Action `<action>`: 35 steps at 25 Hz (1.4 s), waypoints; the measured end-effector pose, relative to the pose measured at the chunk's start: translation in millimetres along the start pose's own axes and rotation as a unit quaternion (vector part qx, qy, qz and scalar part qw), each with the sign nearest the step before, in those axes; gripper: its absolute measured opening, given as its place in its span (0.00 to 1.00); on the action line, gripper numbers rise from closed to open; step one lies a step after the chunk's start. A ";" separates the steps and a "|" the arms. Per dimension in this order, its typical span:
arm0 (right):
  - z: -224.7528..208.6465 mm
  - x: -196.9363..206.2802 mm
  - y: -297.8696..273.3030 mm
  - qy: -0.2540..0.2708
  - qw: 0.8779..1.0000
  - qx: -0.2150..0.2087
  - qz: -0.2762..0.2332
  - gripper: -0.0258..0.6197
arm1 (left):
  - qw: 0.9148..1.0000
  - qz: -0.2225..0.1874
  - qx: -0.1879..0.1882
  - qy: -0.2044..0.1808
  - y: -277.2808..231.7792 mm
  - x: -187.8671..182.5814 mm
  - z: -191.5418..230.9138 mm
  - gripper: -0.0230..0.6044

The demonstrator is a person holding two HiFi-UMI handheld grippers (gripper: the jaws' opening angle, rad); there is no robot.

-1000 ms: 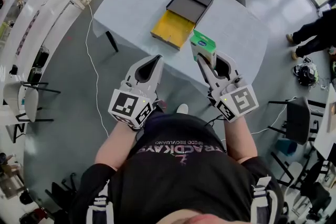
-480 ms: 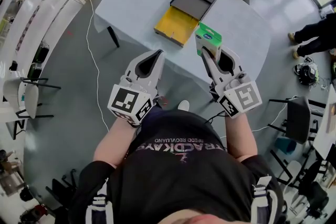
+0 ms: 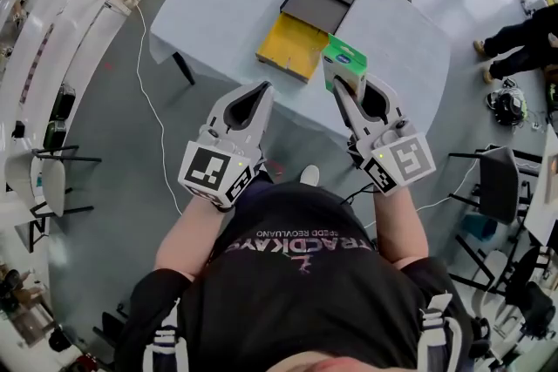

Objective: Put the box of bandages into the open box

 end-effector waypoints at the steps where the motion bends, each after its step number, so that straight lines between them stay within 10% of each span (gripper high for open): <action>1: 0.6 0.1 -4.7 0.000 1.000 0.003 0.001 0.18 | 1.000 0.000 0.005 -0.001 -1.2 -0.2 4.8 0.06; 35: 22.0 21.7 -122.7 0.001 0.990 0.132 0.039 0.18 | 0.990 0.011 0.138 0.007 -14.4 14.0 137.3 0.06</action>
Point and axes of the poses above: the fingertips, and each gripper's own axes: y backward along the fingers, z to its left, x out of its underside, the point moved 4 cm from there along y, backward along the fingers, and after that the axes turned 6 degrees about x, right-handed, at the moved point
